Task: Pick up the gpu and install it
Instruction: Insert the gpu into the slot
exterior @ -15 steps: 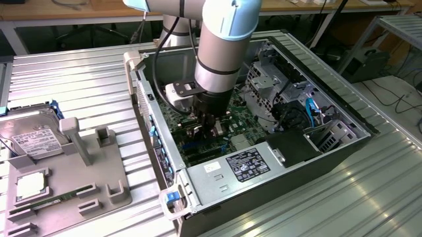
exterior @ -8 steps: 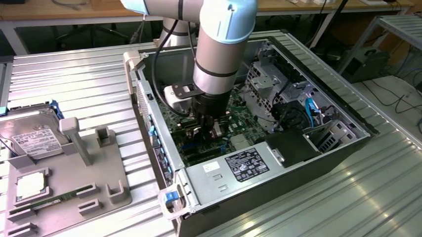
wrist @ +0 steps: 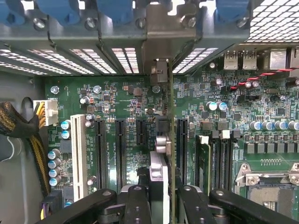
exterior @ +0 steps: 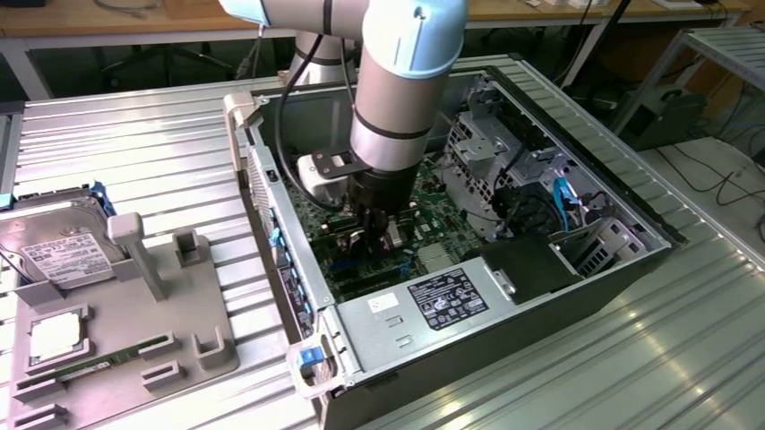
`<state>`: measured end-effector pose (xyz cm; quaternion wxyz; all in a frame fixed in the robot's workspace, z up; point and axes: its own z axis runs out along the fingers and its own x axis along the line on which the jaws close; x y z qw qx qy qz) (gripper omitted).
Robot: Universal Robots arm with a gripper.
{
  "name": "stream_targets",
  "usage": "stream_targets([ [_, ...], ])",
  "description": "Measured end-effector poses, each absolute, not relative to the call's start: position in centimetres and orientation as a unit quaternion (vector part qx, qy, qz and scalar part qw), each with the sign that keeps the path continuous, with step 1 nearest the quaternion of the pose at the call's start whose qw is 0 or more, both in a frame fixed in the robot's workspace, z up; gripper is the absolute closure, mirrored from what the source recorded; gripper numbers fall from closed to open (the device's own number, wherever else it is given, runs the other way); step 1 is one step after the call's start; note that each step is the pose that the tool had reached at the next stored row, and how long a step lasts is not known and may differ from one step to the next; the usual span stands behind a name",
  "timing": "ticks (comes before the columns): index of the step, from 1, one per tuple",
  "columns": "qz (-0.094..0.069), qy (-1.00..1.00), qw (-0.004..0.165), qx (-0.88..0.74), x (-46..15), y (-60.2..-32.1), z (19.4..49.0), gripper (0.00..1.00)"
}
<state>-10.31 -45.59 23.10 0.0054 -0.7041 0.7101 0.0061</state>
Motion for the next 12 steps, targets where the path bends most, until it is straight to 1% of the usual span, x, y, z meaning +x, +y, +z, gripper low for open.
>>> stream_targets([
  [12,0.006,0.71,0.005,-0.704,-10.29,-45.6,23.35,0.72],
])
